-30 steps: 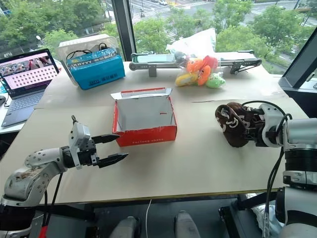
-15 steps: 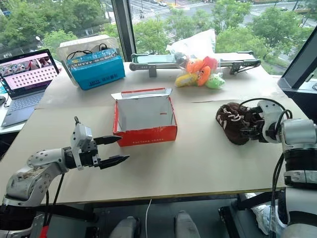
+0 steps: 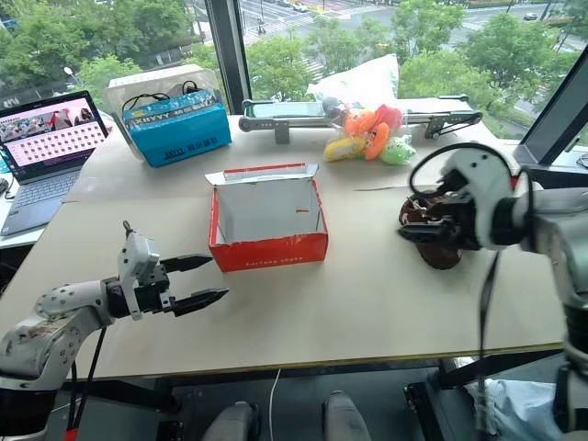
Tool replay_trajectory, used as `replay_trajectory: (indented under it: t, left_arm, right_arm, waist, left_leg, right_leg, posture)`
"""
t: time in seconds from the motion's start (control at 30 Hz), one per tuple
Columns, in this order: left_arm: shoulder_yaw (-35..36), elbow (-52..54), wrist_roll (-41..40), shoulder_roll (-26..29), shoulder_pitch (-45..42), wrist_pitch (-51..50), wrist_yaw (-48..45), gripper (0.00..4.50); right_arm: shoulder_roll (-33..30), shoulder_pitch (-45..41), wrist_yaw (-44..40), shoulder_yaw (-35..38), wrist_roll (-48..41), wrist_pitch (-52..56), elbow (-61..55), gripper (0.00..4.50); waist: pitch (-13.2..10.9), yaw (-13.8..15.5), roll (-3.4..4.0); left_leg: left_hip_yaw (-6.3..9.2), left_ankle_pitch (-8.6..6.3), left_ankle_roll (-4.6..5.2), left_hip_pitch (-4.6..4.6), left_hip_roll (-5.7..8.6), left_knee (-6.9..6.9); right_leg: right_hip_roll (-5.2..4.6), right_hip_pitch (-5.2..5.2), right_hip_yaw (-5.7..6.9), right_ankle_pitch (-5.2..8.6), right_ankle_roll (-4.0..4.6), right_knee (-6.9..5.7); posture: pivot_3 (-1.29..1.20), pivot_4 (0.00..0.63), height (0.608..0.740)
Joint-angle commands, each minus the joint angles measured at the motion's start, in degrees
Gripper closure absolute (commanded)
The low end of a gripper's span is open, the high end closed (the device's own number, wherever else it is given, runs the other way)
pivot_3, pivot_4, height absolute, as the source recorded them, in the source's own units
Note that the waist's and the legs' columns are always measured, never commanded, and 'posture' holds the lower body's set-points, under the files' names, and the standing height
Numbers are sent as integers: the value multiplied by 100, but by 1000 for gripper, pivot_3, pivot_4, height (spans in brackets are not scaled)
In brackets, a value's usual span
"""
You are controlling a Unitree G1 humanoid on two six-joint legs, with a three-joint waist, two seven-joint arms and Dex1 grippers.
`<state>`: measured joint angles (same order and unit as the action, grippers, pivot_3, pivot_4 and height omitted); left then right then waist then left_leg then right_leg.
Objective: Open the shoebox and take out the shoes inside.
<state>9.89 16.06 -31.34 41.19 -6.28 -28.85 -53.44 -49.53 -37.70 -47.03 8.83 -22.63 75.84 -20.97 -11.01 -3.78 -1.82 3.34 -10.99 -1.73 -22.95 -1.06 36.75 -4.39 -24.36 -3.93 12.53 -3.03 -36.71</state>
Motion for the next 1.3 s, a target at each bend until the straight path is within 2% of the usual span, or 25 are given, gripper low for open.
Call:
replay_trajectory:
  t: [0.03,0.13,0.2,0.33,0.43,0.5,0.57,0.7,0.97,1.3]
  left_arm:
    - [302,104,204,-111,252,101,519,0]
    - [527,78,373,-374,572,247,1021,0]
    - [709,-56,604,-730,670,376,1679,0]
    - [793,-369,920,-1232,519,696,2440,0]
    - [881,-1168,1437,-1718,46,1218,3450,0]
    - [954,-1694,1810,-2022,-280,1644,4171,0]
    - [1055,-2092,1969,-2271,-536,1869,4713,0]
    - [882,-2375,2234,-2440,-706,2287,4947,0]
    - [785,-2338,2067,-2654,-655,2272,4675,0]
    - [750,-2348,2033,-2672,-656,2296,4531,0]
  right_arm:
    - [738,407,1259,302,450,-7,-405,735]
    - [1437,945,2164,370,840,-345,-801,735]
    - [2027,1459,2970,399,1284,-936,-910,735]
    - [2320,2301,3778,-99,2060,-2136,-718,735]
    - [2526,2749,4295,-332,2534,-3109,-269,735]
    - [2845,2883,4561,-129,2527,-3539,-6,735]
    - [2894,2994,4701,-137,2673,-3849,233,735]
    - [2974,3088,4831,-127,2752,-4190,419,735]
    - [2998,3099,4984,-14,2833,-4593,798,735]
    - [3103,3064,4990,-33,2897,-4778,1016,735]
  waist:
    - [1,32,-4]
    - [1,121,-3]
    - [1,140,-3]
    - [1,189,-3]
    - [4,179,-5]
    - [10,167,-17]
    - [13,143,-20]
    - [14,117,-22]
    - [16,136,-25]
    - [18,132,-28]
  left_leg:
    - [0,0,0,-3,1,0]
    - [-1,0,0,-25,4,0]
    - [0,0,0,-37,4,0]
    - [-1,1,-1,-33,8,1]
    - [-3,1,-2,-17,7,5]
    - [-1,1,-1,4,6,5]
    - [-1,1,-1,12,6,5]
    - [-2,0,-1,8,6,5]
    - [-1,0,-1,9,8,4]
    - [-1,0,-1,10,8,4]
  right_leg:
    - [0,-3,0,0,0,4]
    - [-4,-26,-1,-2,-1,2]
    - [-5,-38,-1,-3,0,-1]
    - [-7,-40,-2,-6,-1,-7]
    - [-6,-23,-3,-7,-1,-4]
    - [-3,2,-1,-7,-1,-3]
    - [-3,11,-1,-7,-2,-2]
    - [-3,8,-4,-9,-4,2]
    - [-4,11,-3,-9,-5,1]
    - [-4,14,-3,-9,-5,2]
  posture:
    - [0,150,715]
    - [0,150,715]
    - [0,150,715]
    - [0,150,715]
    - [0,150,715]
    - [0,150,715]
    - [0,150,715]
    - [0,150,715]
    - [0,150,715]
    - [0,150,715]
